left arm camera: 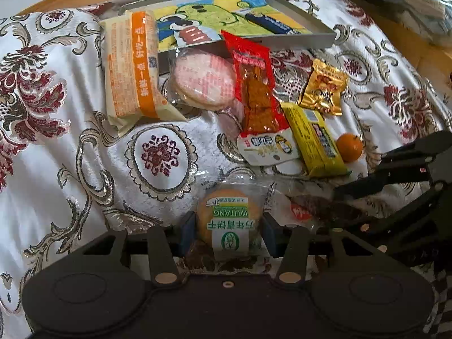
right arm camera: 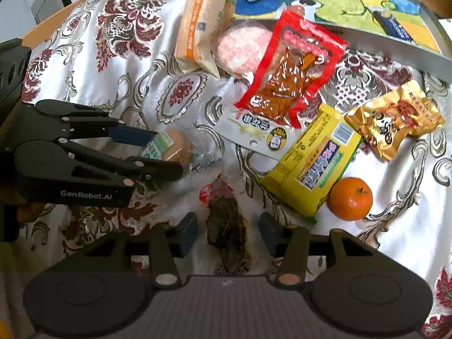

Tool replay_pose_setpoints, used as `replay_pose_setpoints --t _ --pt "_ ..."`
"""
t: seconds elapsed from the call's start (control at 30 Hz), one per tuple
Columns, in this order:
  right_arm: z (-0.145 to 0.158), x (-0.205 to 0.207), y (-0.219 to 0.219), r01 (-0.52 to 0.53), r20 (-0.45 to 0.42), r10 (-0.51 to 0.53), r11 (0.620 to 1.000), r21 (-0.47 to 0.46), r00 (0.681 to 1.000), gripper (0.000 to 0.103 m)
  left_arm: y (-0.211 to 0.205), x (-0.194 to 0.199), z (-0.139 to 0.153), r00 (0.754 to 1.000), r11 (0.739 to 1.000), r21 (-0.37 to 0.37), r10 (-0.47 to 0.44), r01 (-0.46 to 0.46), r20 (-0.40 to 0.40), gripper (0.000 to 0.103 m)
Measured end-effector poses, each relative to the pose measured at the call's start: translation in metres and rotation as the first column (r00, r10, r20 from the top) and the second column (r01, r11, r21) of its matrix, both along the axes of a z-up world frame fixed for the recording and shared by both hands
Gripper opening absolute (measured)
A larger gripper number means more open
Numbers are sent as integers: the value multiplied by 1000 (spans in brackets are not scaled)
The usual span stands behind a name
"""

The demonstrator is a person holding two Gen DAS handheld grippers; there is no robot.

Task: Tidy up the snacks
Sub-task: 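Grasp the brown dried-meat pack with the right tool while the left tool grasps the WUTANG biscuit pack, then carry the dried-meat pack with the right tool into the tray while the left tool drops the biscuit pack there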

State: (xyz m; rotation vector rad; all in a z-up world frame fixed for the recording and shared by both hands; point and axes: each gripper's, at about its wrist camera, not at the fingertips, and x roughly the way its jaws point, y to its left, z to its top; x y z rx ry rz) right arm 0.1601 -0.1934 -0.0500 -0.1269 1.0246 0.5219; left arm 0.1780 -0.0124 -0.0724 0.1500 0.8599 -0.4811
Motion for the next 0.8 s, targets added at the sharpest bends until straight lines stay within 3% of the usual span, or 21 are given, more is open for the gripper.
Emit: replay_pose_setpoints --t 0.17,0.37,0.47,0.53,0.6,0.7,0.8 --pt "-1 -2 3 -25 13 26 999 -23 1000 51 1 0 1 1000 1000 -4 4 -4 1 51" --pt "3 -19 21 -106 160 133 980 -168 978 49 -2 -6 9 997 1000 12 -7 6 77 51" --pt "3 -35 35 -137 289 241 932 -337 927 49 -2 -10 16 992 1000 3 -1 0 125 51" --pt "-1 -47 44 -139 359 328 876 -462 874 49 0 -12 21 987 1000 -10 18 -17 162 51" --pt "-4 -53 47 -121 402 375 839 -530 835 49 2 -14 27 980 999 -21 39 -35 197 51" --pt "-3 -59 49 -80 465 413 809 -583 783 49 7 -16 33 970 997 -48 74 -64 232 51" --pt "3 -59 48 -33 524 413 808 -588 745 49 11 -15 38 961 993 -71 110 -94 253 51"
